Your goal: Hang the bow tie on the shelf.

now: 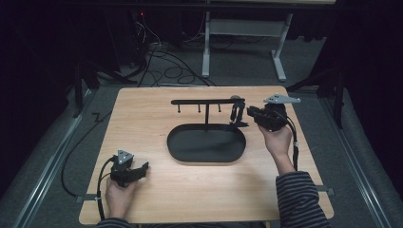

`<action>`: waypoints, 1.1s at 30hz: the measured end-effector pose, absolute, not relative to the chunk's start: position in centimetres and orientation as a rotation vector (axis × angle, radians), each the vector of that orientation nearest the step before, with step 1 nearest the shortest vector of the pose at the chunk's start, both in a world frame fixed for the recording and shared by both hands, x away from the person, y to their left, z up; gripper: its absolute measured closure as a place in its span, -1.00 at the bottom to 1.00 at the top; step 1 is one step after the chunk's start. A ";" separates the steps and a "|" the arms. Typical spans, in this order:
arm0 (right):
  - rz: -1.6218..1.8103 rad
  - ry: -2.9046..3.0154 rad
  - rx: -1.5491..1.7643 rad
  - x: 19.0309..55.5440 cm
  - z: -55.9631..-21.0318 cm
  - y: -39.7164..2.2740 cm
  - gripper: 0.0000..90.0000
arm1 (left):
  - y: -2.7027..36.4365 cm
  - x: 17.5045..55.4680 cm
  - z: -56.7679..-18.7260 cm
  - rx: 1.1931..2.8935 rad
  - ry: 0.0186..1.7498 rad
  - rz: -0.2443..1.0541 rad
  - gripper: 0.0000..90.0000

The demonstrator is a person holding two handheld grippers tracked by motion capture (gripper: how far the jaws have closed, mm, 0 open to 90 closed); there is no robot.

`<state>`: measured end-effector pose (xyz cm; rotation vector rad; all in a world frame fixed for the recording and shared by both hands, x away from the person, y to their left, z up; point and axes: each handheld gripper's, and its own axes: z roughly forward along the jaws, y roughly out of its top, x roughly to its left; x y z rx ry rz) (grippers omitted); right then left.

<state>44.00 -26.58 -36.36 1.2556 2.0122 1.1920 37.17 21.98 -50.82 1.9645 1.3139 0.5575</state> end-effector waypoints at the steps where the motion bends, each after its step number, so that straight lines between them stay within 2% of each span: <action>1: 1.198 2.008 1.259 43.9 -36.3 -26.6 0.79 | 22.0 37.2 -50.8 1.965 1.314 0.556 -0.32; 21: 1.248 1.978 1.262 41.3 -35.7 -28.9 0.53 | 21.9 37.2 -50.8 1.973 1.313 0.562 -0.32; 33: 1.266 1.960 1.275 40.0 -35.8 -30.0 0.48 | 21.9 37.2 -50.8 1.973 1.313 0.562 -0.32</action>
